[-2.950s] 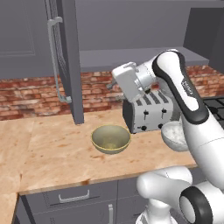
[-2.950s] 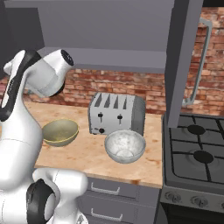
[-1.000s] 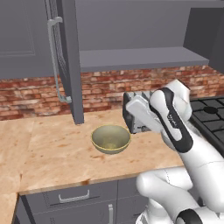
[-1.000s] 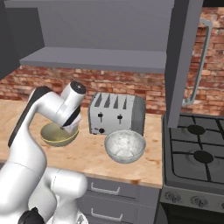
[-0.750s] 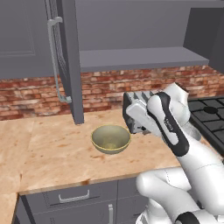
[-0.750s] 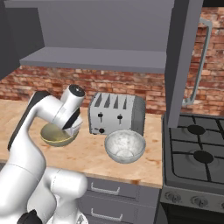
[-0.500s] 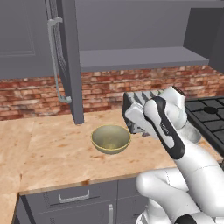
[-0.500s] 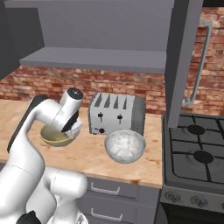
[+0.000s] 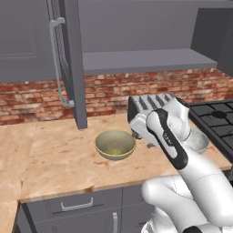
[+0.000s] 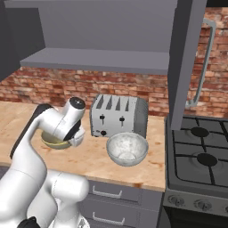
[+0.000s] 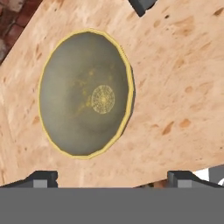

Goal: Open the cabinet. Pick the bowls from the counter and place them in the cabinet. Then close the cabinet.

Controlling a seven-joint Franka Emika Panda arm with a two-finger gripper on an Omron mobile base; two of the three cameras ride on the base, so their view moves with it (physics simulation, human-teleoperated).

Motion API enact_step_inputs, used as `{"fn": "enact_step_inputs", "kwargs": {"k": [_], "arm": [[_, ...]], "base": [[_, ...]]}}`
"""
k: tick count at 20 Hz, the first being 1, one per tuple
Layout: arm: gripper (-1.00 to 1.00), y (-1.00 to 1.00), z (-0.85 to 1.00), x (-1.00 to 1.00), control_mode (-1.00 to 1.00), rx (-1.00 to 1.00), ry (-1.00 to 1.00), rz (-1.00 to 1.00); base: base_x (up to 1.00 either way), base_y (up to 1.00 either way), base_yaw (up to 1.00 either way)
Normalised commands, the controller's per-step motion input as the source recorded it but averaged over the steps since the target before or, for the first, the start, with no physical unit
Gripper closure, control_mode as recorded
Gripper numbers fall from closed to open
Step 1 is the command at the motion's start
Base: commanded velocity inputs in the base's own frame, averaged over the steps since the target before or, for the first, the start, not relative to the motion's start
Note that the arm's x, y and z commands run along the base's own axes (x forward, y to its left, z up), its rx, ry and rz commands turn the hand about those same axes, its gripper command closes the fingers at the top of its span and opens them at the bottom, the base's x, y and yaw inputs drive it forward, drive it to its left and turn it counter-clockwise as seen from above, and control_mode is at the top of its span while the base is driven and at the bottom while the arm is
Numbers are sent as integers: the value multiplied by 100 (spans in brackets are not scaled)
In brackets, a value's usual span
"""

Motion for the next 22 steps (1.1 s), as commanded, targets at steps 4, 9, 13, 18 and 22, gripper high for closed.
{"fn": "enact_step_inputs", "kwargs": {"k": [4,9,13,18,22], "arm": [[-100,-4,-35,6,-100,0,0,-2],[-100,-2,-33,9,-100,-1,0,-1],[-100,0,-28,18,-100,0,0,-1],[-100,0,-26,23,-100,0,0,-2],[-100,0,-22,24,-100,0,0,-1]], "base": [[0,0,0],[0,0,0],[0,0,0],[0,0,0],[0,0,0]]}}
